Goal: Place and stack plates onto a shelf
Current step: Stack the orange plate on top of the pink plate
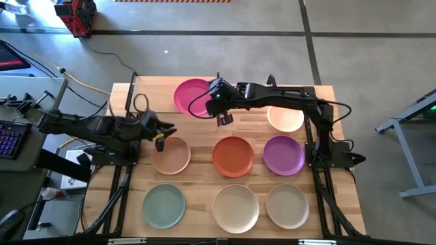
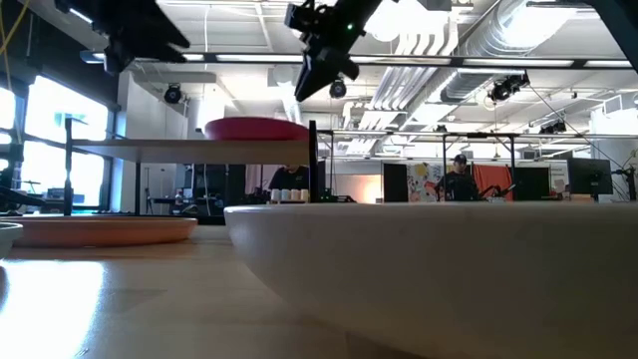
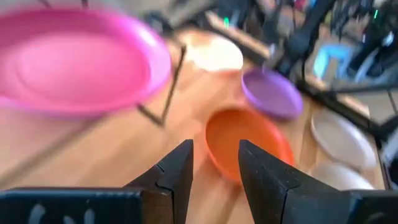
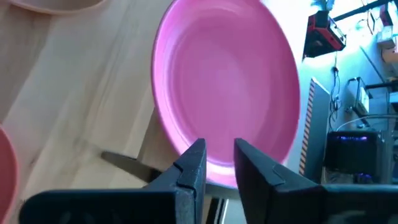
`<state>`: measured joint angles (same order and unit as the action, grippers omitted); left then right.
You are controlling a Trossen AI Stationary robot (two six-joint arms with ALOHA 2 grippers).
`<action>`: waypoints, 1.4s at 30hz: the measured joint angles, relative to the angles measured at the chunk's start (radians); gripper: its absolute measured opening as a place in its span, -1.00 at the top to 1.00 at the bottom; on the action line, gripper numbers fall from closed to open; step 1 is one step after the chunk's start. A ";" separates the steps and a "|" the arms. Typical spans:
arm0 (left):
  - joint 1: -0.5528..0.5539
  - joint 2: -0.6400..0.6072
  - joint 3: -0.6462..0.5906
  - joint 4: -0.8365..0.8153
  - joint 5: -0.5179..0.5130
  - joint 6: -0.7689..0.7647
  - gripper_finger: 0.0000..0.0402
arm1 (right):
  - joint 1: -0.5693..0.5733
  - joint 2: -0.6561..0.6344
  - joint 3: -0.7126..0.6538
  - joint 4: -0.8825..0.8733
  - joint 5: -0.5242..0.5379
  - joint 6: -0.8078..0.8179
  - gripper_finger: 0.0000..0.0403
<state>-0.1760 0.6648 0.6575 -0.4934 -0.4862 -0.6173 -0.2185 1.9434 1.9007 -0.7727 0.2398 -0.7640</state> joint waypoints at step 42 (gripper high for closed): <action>0.151 0.661 0.001 0.578 0.319 -0.472 0.43 | 0.101 -0.133 -0.051 -0.671 -0.188 0.973 0.69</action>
<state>-0.0254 1.3259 0.6582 0.0848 -0.1669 -1.0896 -0.1177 1.8106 1.8500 -1.4437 0.0518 0.2089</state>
